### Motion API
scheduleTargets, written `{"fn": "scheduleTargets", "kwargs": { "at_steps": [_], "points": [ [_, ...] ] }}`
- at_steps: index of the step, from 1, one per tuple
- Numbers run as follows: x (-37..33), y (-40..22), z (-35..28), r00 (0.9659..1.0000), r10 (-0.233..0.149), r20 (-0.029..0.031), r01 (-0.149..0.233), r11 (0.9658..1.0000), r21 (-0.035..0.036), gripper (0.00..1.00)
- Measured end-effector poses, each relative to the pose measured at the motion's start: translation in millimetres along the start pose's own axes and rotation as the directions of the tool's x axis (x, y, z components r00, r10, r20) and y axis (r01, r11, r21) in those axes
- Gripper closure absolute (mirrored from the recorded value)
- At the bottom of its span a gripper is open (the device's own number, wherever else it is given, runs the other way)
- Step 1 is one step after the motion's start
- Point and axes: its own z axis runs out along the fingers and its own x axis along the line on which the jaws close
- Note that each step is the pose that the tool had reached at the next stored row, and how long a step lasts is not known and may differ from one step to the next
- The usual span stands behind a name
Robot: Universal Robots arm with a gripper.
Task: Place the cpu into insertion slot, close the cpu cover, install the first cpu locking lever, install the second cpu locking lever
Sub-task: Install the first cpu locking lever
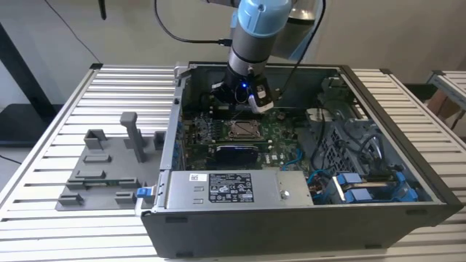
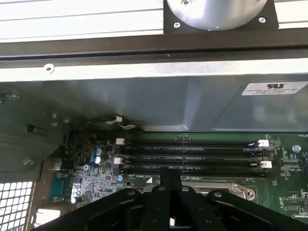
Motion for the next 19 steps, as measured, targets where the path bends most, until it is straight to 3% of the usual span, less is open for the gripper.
{"fn": "scheduleTargets", "kwargs": {
  "at_steps": [2, 10, 19],
  "points": [
    [-0.2, -0.7, 2.0, 1.0000, -0.002, 0.0008, 0.002, 1.0000, 0.0003, 0.89],
    [-0.5, -3.9, 8.8, 0.9996, -0.017, 0.0234, 0.017, 0.9999, 0.0011, 0.89],
    [-0.7, -5.5, 12.8, 0.9994, -0.019, 0.0274, 0.019, 0.9998, 0.0012, 0.89]
  ]
}}
